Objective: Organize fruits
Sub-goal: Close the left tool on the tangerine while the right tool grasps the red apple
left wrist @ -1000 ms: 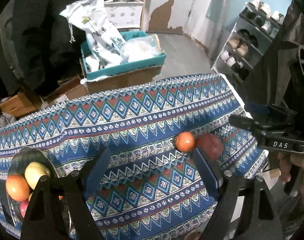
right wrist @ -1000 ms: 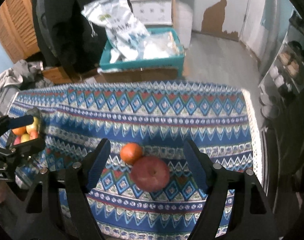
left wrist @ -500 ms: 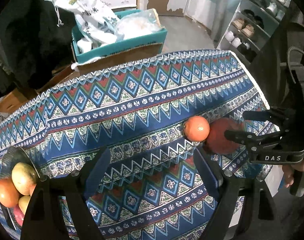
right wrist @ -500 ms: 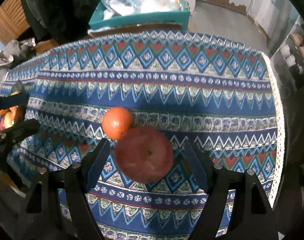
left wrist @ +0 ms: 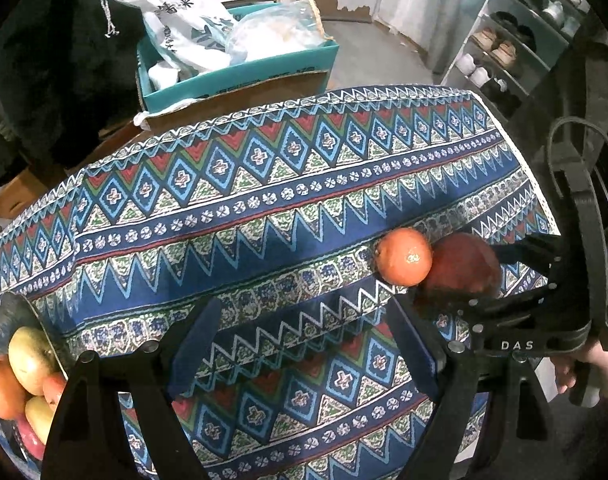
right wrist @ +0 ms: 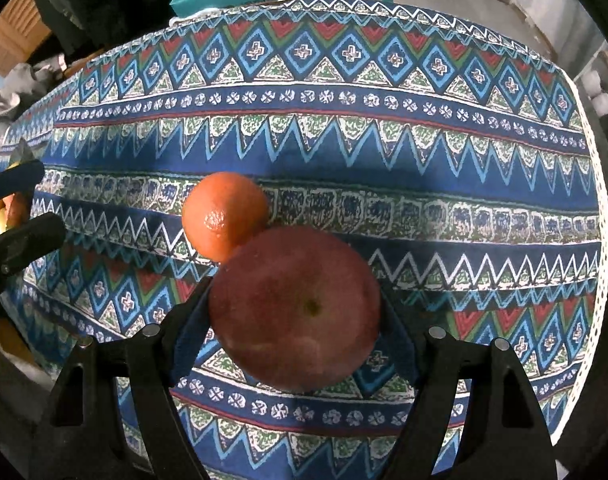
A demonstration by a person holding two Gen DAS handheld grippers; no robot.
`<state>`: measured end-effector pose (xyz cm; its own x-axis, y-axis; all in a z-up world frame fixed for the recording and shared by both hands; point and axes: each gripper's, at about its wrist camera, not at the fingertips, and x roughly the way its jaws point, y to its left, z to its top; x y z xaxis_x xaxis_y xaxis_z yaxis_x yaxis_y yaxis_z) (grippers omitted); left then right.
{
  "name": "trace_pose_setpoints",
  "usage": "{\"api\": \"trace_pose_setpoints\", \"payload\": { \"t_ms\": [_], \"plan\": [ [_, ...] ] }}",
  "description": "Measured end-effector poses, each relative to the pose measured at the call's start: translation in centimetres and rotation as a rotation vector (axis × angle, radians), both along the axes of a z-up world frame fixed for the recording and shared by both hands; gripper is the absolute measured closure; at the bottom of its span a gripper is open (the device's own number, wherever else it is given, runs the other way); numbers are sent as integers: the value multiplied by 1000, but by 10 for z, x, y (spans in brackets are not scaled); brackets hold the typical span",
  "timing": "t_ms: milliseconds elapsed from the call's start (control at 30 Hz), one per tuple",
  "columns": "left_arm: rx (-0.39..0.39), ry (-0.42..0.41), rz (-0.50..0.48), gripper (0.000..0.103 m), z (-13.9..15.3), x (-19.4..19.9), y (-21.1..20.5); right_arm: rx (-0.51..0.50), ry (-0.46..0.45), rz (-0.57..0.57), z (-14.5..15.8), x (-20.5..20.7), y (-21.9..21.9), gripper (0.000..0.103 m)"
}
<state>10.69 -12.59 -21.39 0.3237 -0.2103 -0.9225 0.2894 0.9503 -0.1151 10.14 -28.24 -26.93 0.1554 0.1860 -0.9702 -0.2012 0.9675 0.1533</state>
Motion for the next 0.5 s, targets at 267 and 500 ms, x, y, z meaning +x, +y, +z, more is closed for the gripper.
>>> {"api": "trace_pose_setpoints", "payload": {
  "t_ms": [267,500],
  "plan": [
    [-39,-2,-11,17,-3,12,-23,-34,-55,-104,14,2,-35,26],
    [-59,12,-48,17,-13,21,-54,-21,-92,-213,24,9,-70,26]
  ]
}}
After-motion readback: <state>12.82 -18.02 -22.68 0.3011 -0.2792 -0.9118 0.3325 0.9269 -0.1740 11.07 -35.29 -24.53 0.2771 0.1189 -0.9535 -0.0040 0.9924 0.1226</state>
